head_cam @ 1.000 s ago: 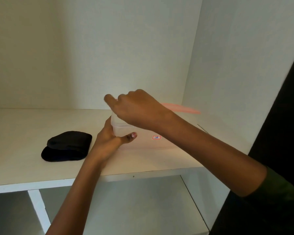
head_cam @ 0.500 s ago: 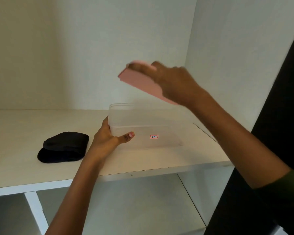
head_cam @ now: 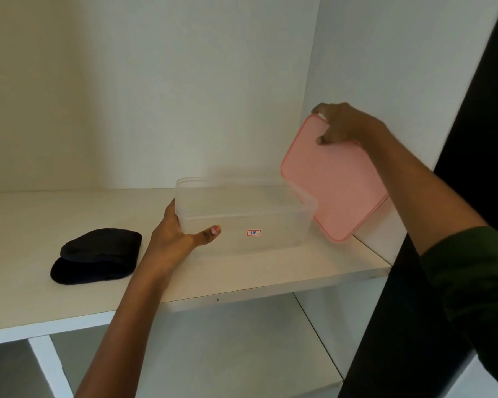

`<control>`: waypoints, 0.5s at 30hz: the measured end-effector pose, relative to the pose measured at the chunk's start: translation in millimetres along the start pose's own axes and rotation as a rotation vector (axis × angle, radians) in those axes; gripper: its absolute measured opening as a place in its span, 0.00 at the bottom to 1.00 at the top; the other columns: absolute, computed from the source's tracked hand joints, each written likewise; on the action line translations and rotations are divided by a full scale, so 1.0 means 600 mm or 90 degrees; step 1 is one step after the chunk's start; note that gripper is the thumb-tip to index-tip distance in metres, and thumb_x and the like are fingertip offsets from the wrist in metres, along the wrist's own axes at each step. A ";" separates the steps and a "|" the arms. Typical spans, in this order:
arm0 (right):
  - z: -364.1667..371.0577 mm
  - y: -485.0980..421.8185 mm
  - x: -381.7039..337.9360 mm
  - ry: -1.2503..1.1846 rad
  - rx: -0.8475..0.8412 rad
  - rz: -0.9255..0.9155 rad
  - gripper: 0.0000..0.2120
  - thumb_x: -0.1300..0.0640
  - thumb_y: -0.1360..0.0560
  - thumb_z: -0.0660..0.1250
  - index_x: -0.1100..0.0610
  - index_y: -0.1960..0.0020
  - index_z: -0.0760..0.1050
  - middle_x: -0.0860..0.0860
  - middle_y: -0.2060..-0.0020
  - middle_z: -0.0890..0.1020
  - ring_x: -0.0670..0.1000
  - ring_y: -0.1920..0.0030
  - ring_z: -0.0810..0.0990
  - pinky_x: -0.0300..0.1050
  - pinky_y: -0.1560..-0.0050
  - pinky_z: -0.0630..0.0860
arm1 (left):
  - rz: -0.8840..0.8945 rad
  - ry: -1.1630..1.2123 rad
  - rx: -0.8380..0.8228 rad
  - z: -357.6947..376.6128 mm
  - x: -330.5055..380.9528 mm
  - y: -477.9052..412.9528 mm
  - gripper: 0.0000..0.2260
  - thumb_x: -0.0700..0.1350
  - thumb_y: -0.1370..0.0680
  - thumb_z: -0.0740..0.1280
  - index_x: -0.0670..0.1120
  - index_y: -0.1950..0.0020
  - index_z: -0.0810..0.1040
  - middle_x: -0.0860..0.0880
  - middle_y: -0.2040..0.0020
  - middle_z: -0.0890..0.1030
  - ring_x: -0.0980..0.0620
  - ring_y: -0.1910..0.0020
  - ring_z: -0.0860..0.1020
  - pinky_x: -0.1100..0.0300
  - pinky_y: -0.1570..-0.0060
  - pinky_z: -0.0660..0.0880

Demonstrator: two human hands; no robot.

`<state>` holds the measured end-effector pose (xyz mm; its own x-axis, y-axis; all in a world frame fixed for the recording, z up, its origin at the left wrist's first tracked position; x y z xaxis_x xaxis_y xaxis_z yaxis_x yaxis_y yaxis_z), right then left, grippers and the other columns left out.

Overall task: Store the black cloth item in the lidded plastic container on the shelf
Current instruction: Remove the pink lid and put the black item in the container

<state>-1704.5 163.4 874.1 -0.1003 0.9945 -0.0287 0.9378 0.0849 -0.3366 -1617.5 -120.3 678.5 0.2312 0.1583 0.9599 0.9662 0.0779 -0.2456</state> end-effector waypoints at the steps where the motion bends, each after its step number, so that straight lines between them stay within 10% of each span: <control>1: 0.014 -0.006 0.004 0.001 -0.013 0.003 0.35 0.60 0.27 0.71 0.61 0.25 0.59 0.61 0.29 0.67 0.60 0.30 0.67 0.46 0.34 0.67 | -0.001 -0.004 0.000 -0.001 0.000 0.000 0.36 0.50 0.32 0.75 0.55 0.28 0.62 0.55 0.38 0.74 0.50 0.40 0.73 0.55 0.41 0.70; 15: 0.124 -0.052 0.043 0.042 -0.139 0.096 0.28 0.56 0.24 0.67 0.62 0.27 0.64 0.58 0.28 0.67 0.60 0.30 0.68 0.51 0.33 0.67 | -0.010 -0.029 -0.005 -0.004 -0.005 -0.006 0.38 0.51 0.33 0.76 0.55 0.27 0.61 0.54 0.36 0.74 0.48 0.38 0.72 0.54 0.39 0.70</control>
<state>-1761.1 181.9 813.8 0.0609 0.9981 0.0000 0.9906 -0.0605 -0.1224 -1621.3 -123.5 677.0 0.2110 0.2020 0.9564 0.9705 0.0736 -0.2297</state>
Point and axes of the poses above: each hand's wrist, its own y-axis away from the middle knuckle, its own z-axis out of the palm, x = y × z, the point moved 2 cm from there along -y, towards the middle knuckle
